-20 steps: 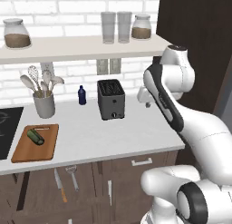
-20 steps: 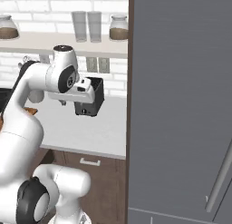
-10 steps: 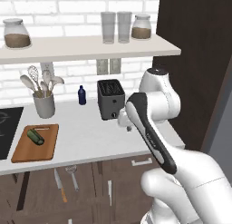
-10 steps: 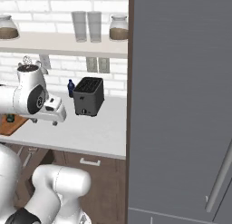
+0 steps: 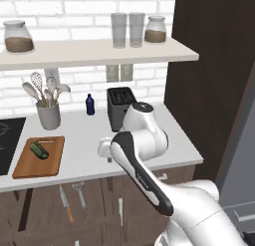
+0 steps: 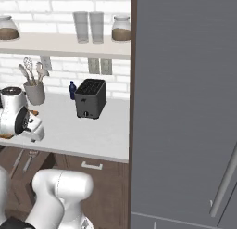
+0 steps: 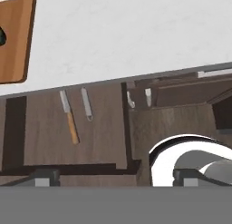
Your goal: Place the appropriate cutting tool for cutting the cucumber skin on the cutting board.
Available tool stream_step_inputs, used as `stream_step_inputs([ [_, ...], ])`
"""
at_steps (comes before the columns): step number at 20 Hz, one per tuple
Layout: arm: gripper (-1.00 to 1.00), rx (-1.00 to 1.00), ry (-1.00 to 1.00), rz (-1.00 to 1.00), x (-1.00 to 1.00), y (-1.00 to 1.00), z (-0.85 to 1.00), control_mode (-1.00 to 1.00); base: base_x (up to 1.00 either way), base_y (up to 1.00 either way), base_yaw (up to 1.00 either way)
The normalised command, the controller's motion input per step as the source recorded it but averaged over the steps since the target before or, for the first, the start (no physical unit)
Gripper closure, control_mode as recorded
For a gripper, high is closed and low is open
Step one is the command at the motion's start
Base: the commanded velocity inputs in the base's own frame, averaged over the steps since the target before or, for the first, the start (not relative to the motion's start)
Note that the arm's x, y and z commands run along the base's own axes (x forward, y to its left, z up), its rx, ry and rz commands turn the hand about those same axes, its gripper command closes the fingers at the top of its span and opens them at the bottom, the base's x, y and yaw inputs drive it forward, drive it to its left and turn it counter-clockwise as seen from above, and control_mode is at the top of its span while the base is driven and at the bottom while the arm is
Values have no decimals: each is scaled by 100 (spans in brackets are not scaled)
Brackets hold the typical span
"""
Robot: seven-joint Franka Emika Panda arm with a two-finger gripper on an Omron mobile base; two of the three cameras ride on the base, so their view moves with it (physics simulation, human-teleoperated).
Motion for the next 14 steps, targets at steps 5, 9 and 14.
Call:
stream_step_inputs([
  [5,-100,2,1,-10,-21,100,-50,-100,0,0,0],
  [9,-100,-7,-1,-2,-9,82,-46,-100,0,0,0],
  [14,-100,-3,-1,-1,-6,32,-53,-100,0,0,0],
])
